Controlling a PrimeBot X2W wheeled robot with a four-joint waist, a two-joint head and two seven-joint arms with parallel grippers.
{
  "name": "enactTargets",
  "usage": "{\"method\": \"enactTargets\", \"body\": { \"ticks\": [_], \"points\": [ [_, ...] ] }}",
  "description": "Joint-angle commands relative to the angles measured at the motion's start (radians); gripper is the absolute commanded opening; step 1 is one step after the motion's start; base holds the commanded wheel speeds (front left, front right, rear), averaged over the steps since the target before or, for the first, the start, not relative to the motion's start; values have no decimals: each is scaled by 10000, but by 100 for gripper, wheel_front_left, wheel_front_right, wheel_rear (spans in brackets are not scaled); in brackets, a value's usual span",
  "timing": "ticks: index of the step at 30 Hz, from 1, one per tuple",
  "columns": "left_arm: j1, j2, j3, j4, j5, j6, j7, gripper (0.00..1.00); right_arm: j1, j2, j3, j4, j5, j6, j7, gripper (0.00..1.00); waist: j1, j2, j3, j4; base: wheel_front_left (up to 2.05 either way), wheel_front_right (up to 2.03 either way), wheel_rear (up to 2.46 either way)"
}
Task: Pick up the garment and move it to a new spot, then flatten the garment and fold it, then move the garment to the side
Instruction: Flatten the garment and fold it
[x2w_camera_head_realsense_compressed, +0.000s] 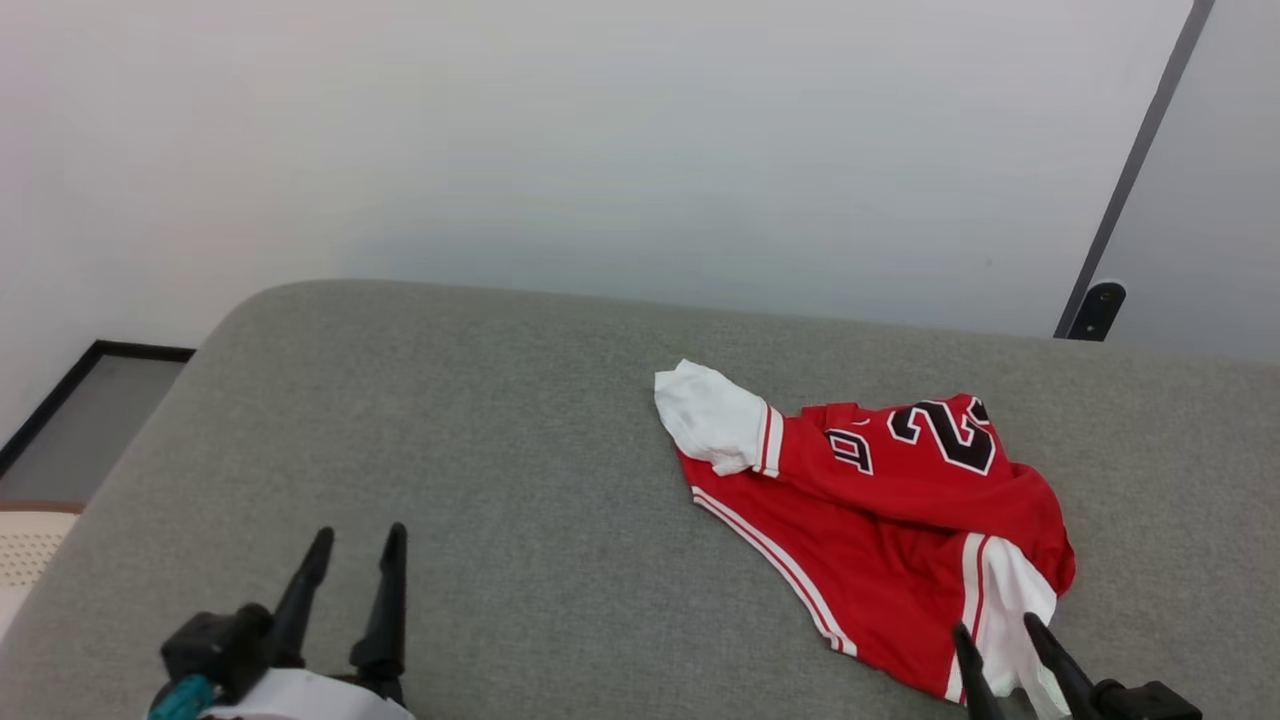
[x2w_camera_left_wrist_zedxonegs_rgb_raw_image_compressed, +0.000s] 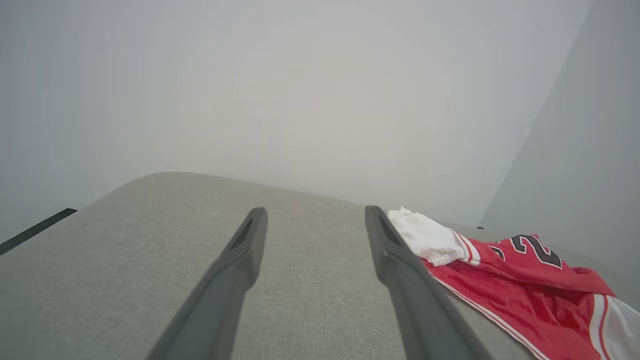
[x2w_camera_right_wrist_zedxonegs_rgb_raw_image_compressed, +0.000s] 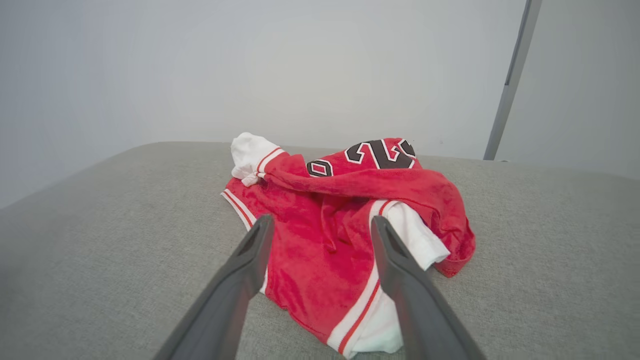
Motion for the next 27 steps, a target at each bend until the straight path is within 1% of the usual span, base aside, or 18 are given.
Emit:
{"method": "enactTargets", "body": {
  "ticks": [1, 6, 11, 18, 19, 24, 27],
  "points": [
    [107, -122, 285, -149, 211, -92, -2, 100, 67, -69, -148, 90, 6, -11, -39, 100, 0, 0, 84, -106, 0, 0, 0],
    [164, -299, 910, -310, 403, -153, -2, 100, -86, -114, -594, 316, -3, -9, 601, 100, 0, 0, 265, -286, 0, 0, 0],
    [196, -278, 1204, -435, 478, -163, -2, 100, -477, -372, -713, 200, 125, -9, 1848, 100, 0, 0, 425, -377, 0, 0, 0],
    [157, -300, 1003, -460, 403, -168, -1, 100, -1099, -748, -779, 115, 200, -11, 4858, 100, 0, 0, 547, -191, 0, 0, 0],
    [157, -300, 1003, -460, 403, -168, -1, 100, -1099, -748, -779, 115, 200, -11, 4858, 100, 0, 0, 547, -191, 0, 0, 0],
    [3, -349, 704, -358, 322, -170, -3, 100, -1402, -702, -843, 77, 79, -11, 6864, 100, 0, 0, 582, 51, 0, 0, 0],
    [-34, -347, 569, -288, 277, -170, -3, 100, -1545, -667, -766, 32, -185, -11, 7859, 100, 0, 0, 603, 149, 0, 0, 0]
  ]
}}
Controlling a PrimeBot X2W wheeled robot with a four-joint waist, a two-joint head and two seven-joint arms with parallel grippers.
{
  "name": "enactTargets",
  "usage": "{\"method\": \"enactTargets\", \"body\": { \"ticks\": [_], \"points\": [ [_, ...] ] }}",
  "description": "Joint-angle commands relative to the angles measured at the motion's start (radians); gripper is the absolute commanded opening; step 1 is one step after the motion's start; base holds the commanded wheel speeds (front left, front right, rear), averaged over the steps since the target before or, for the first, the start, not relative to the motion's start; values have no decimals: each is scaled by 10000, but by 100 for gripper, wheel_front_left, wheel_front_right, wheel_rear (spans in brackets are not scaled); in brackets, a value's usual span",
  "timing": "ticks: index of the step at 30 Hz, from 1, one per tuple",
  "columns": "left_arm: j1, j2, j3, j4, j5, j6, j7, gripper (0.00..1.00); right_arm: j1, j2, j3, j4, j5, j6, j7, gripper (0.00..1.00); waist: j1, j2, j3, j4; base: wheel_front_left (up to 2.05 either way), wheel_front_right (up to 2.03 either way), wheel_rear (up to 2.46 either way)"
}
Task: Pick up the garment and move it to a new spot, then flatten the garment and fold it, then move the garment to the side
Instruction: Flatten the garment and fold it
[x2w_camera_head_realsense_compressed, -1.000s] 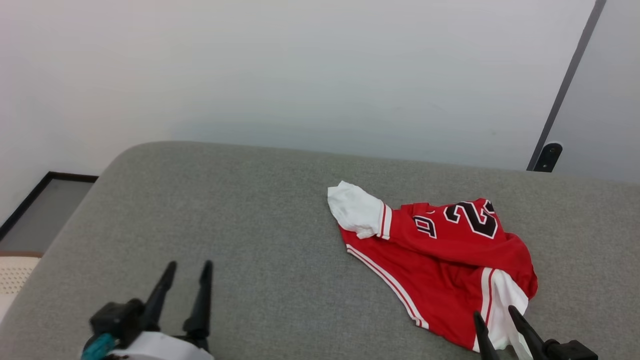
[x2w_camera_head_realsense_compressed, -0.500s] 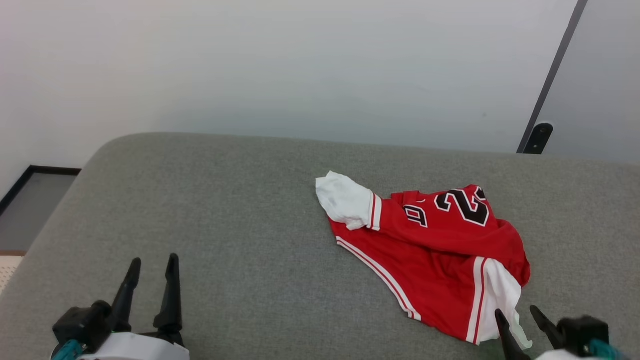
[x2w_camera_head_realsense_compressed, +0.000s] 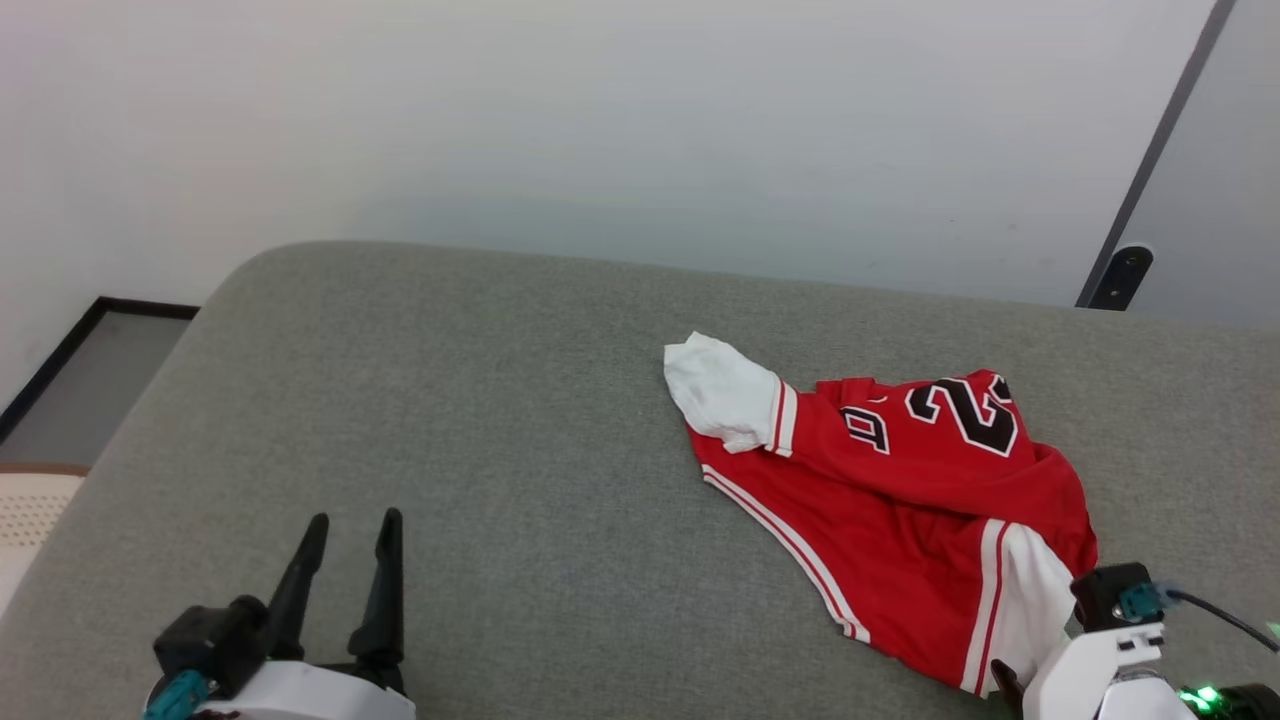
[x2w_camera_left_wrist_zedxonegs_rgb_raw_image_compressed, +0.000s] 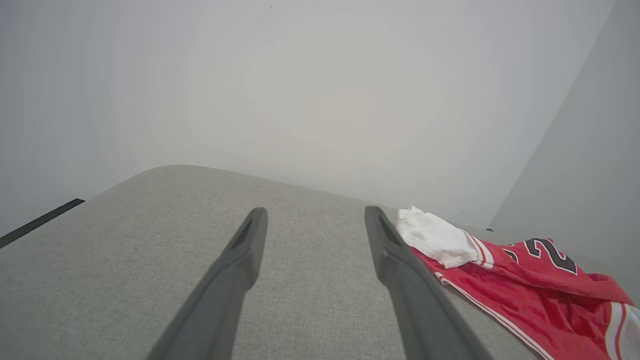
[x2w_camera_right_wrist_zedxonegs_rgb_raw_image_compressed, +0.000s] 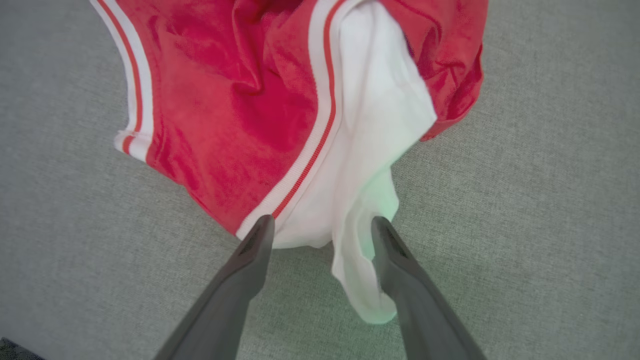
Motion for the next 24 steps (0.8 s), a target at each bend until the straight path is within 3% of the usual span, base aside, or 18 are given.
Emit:
{"method": "enactTargets", "body": {
  "ticks": [1, 11, 12, 13, 14, 24],
  "points": [
    [-66, -7, -33, 22, -41, -40, -3, 100, -115, 20, -21, -53, -94, -11, 83, 100, 0, 0, 18, 48, 0, 0, 0],
    [-186, -22, -172, 161, -146, -39, -3, 100, -523, 715, -1108, -196, -1622, -11, 1925, 98, 0, 0, 97, 180, 0, 0, 0],
    [-205, -29, -180, 160, -150, -39, -3, 100, -597, 781, -1202, -148, -1747, -9, 2007, 68, 0, 0, 113, 187, 0, 0, 0],
    [-216, -33, -188, 163, -149, -39, -3, 100, -692, 846, -1334, -102, -1830, -9, 2062, 24, 0, 0, 135, 194, 0, 0, 0],
    [-229, -37, -206, 171, -161, -39, -3, 100, -787, 891, -1445, -18, -1878, -11, 2152, 0, 0, 0, 157, 205, 0, 0, 0],
    [-394, -78, -270, 369, -300, -40, -1, 100, -1655, 1086, -2186, 712, -1824, -11, 2498, 0, 0, 0, 374, 274, 0, 0, 0]
  ]
}}
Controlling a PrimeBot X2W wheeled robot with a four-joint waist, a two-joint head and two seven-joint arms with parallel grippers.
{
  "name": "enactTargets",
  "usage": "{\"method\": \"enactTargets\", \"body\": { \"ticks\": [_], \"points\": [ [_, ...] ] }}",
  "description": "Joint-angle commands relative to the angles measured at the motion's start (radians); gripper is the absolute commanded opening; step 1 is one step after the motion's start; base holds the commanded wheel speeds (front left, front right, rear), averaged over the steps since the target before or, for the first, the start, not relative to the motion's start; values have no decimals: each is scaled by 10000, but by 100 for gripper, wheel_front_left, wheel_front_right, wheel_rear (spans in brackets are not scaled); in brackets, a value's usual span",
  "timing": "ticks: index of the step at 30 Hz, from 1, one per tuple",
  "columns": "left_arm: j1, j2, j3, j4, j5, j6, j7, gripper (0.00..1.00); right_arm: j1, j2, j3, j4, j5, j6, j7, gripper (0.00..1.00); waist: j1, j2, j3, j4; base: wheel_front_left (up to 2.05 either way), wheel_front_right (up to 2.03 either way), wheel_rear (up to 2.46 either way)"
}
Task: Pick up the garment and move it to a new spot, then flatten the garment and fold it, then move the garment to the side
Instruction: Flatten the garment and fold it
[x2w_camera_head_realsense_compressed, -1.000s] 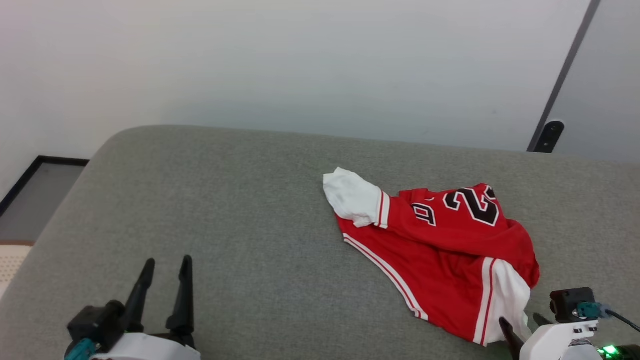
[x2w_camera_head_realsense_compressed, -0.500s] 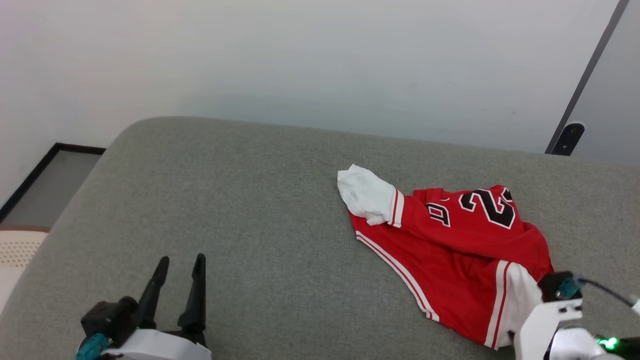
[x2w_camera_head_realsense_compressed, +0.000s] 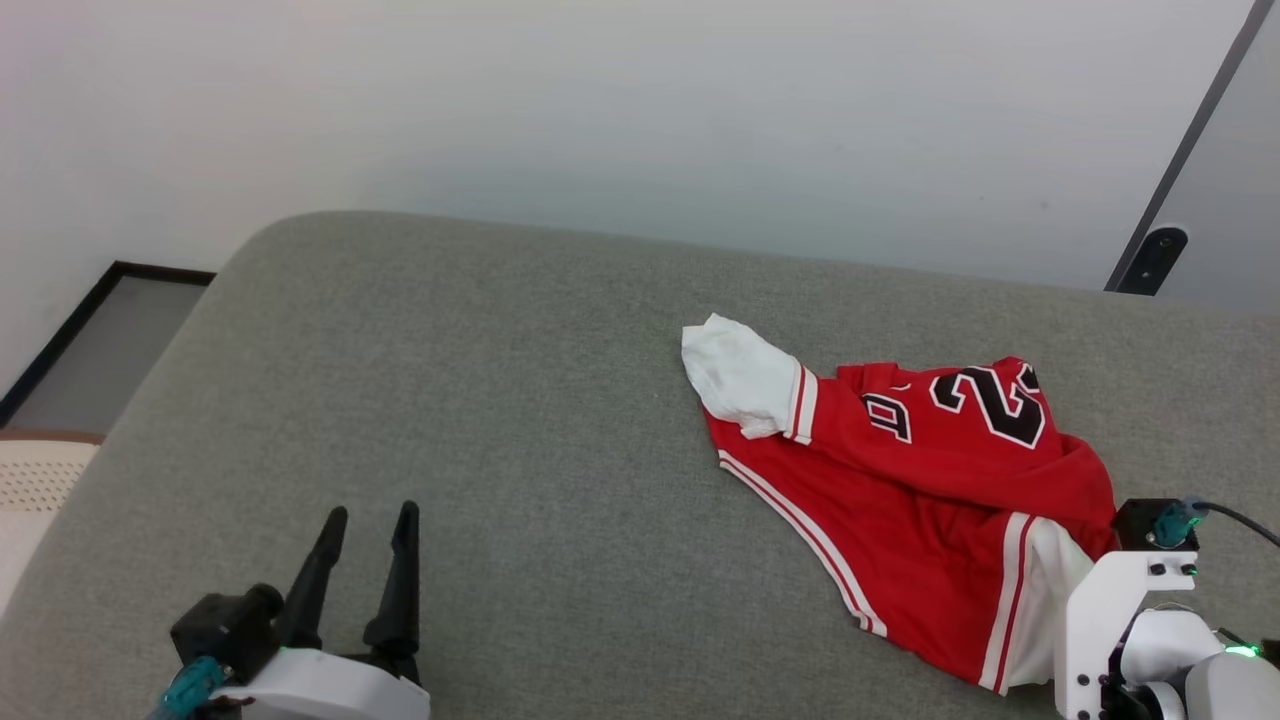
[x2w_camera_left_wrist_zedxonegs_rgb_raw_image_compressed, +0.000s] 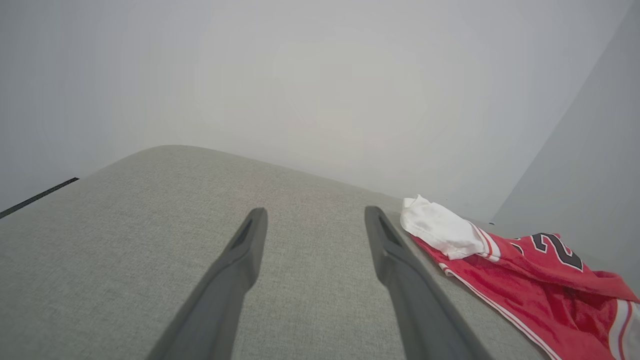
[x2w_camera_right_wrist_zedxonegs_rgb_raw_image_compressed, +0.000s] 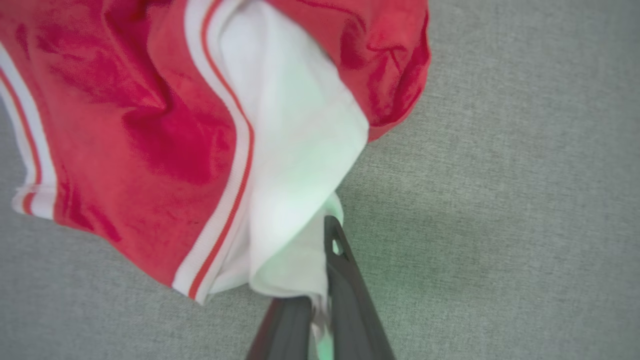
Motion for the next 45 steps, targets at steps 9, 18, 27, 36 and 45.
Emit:
{"method": "enactTargets", "body": {
  "ticks": [9, 18, 27, 36, 45],
  "points": [
    [-218, 9, 89, 117, -119, -37, -3, 100, -728, 12, -198, 70, 506, -9, 1123, 0, 0, -1, 228, -141, 0, 0, 0],
    [-347, 18, 26, 108, -135, -32, -3, 100, -1046, -741, -1075, -337, 332, -9, 1319, 0, 0, -1, 398, -343, 0, 0, 0],
    [-486, 59, -98, 151, -197, -33, -3, 100, -815, -1253, -2364, -227, -91, -9, 1570, 0, 0, -1, 594, -464, 0, 0, 0],
    [-750, 144, -332, 254, -249, -33, -3, 100, -1029, -1042, -3950, 145, -1286, -9, 1635, 0, 0, -1, 878, -456, 0, 0, 0],
    [-867, 291, -695, 554, -380, -31, -3, 100, -1396, -433, -4615, 754, -1975, -9, 947, 11, 0, -1, 807, -509, 0, 0, 0]
  ]
}}
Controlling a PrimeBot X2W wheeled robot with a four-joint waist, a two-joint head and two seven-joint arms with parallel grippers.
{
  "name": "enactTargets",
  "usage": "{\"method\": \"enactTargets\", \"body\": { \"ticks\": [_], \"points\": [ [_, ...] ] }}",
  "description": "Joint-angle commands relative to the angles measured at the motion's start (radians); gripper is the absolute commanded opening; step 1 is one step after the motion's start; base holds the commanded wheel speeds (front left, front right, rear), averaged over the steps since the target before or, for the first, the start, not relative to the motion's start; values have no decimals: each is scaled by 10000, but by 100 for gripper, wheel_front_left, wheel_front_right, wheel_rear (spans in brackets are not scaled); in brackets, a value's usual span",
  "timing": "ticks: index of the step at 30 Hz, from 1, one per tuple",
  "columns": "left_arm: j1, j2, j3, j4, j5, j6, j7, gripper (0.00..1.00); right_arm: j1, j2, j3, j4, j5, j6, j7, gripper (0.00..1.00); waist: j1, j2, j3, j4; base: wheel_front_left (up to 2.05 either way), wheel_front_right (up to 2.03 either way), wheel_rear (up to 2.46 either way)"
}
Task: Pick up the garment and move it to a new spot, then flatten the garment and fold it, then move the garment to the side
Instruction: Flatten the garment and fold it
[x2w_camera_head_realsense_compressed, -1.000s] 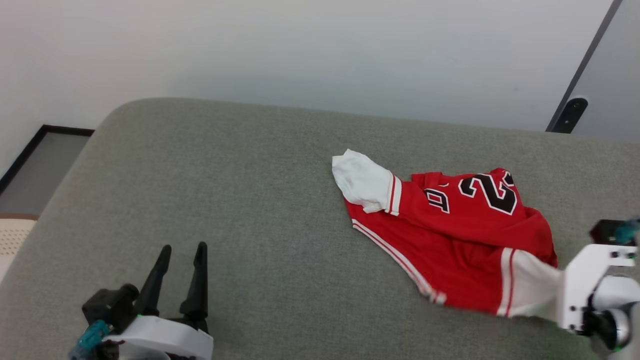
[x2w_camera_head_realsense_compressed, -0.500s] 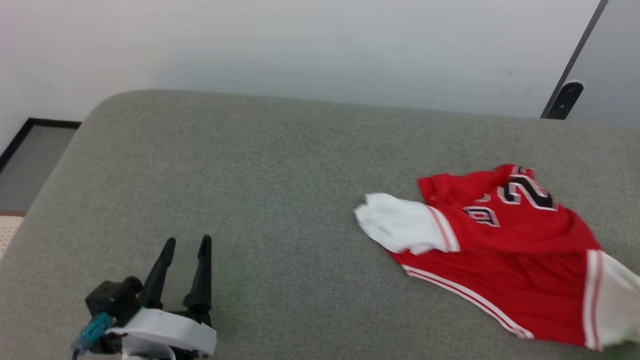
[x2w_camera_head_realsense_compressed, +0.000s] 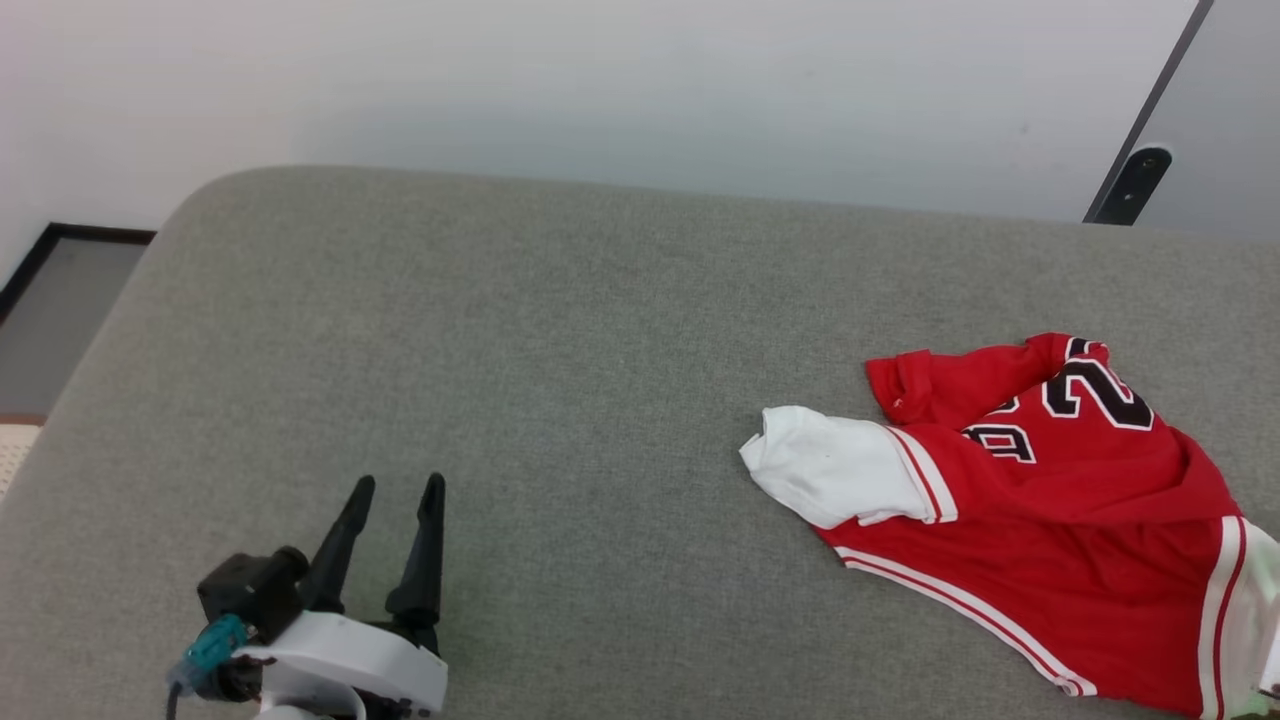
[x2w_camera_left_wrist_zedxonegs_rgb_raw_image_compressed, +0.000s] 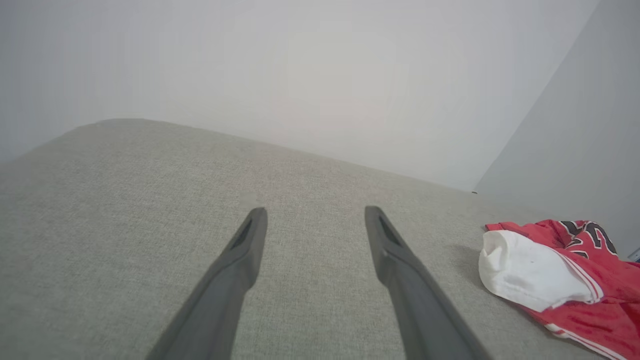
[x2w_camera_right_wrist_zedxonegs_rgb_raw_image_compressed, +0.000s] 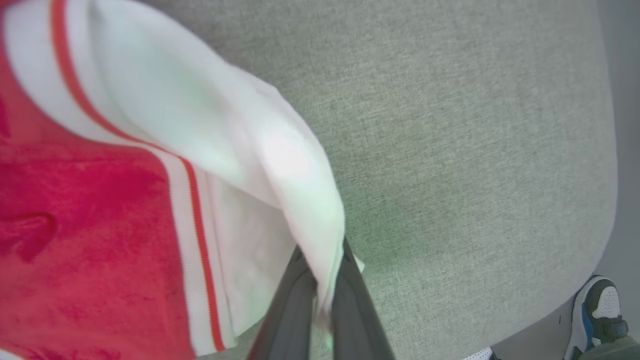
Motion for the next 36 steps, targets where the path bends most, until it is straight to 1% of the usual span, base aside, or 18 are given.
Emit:
{"method": "enactTargets", "body": {
  "ticks": [1, 2, 5, 10, 13, 18, 22, 27, 30, 32, 36],
  "points": [
    [-73, 50, -35, 50, -57, -22, -3, 100, -144, -48, -41, 108, -143, -11, -241, 56, 0, 0, -109, -41, 0, 0, 0],
    [-53, 50, -54, 113, -98, -22, -3, 100, -221, -48, -35, 210, -189, -11, -401, 100, 0, 0, -157, -72, 0, 0, 0],
    [12, 59, -54, 225, -109, -22, -3, 100, -301, -24, 40, 375, -225, -11, -679, 100, 0, 0, -275, -149, 0, 0, 0],
    [266, 39, 78, 378, -226, -22, -3, 100, -56, -117, 706, 466, 109, -9, -1067, 100, 0, 0, -643, -384, 0, 0, 0],
    [396, 18, 223, 409, -274, -22, -3, 100, 225, -291, 1251, 87, 594, -11, -1272, 100, 0, 0, -805, -547, 0, 0, 0],
    [567, 39, 367, 203, -323, -22, -3, 100, 998, -463, 2371, -1086, 1727, -9, -1907, 100, 0, 0, -980, -822, 0, 0, 0],
    [713, -23, 470, 22, -291, -22, -1, 100, 1737, -774, 3802, -2199, 2900, -9, -3324, 100, 0, 0, -1082, -1082, 0, 0, 0],
    [868, -153, 537, -128, -165, -22, -3, 100, 2546, -1206, 5242, -2995, 3499, -11, -5582, 100, 0, 0, -1142, -1397, 0, 0, 0],
    [887, -223, 489, -177, -95, -22, -3, 100, 2944, -1305, 5818, -3079, 3553, -11, -7020, 100, 0, 0, -1164, -1514, 0, 0, 0],
    [895, -244, 439, -202, -59, -22, -3, 100, 3122, -1362, 6135, -2905, 3560, -11, -7780, 100, 0, 0, -1160, -1572, 0, 0, 0],
    [884, -285, 391, -201, -151, -22, -3, 100, 3126, -1380, 6552, -2376, 3577, -11, -8889, 100, 0, 0, -1109, -1725, 0, 0, 0]
  ]
}}
